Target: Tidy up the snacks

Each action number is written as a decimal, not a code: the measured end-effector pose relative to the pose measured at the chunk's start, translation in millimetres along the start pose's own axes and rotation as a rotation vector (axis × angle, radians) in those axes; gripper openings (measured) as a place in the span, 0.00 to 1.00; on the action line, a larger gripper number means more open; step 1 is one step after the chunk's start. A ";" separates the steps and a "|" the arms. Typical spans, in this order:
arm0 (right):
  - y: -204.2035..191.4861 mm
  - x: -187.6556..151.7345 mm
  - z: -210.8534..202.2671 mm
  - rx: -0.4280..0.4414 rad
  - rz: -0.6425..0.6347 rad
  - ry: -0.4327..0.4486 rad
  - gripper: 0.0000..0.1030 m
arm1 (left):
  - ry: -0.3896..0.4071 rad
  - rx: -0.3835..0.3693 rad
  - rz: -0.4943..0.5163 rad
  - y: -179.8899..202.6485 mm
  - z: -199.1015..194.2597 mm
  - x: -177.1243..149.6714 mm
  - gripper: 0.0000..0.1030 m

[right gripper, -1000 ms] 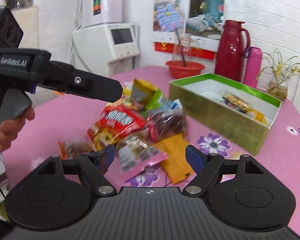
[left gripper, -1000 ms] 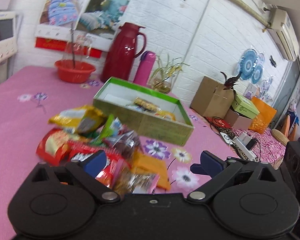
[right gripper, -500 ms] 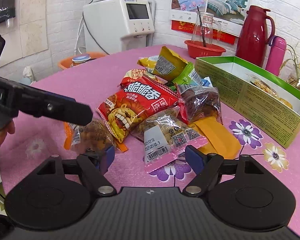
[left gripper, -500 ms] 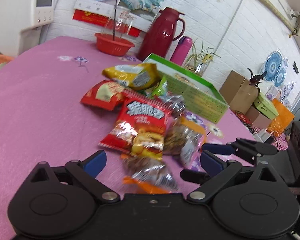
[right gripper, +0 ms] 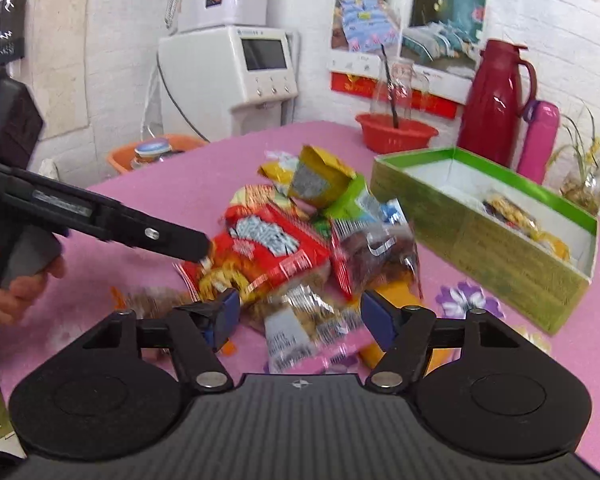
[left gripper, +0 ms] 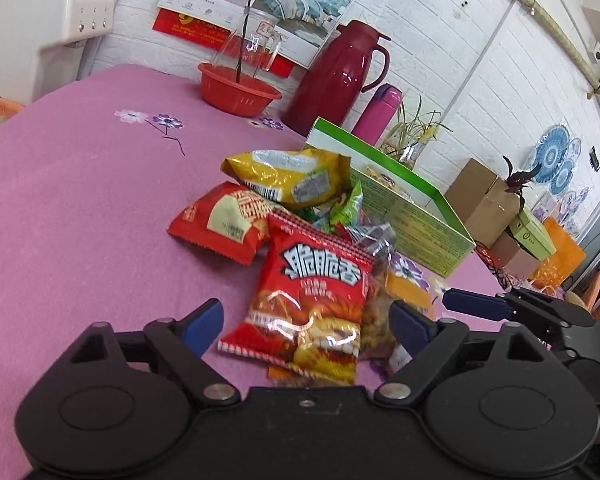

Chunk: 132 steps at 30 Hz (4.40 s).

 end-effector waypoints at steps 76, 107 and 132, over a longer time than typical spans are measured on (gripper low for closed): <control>94.1 60.0 -22.1 -0.169 0.246 0.228 0.63 | 0.049 -0.209 0.177 110.4 103.4 125.0 0.54; 173.8 78.0 64.8 -0.368 0.191 0.180 0.91 | -0.048 -0.174 0.076 70.9 232.2 171.0 1.00; 41.2 20.1 -17.4 -0.077 0.032 0.073 1.00 | 0.006 -0.099 0.205 91.8 37.4 89.4 1.00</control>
Point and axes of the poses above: each gripper's, at about its wrist camera, not at the fingertips, and z roughly the way its jaws point, y to its right, x to its top, the point moved 1 cm from there along z, roughly the way its jaws point, and after that the axes turned 12 degrees about z, right-handed, at the moved point
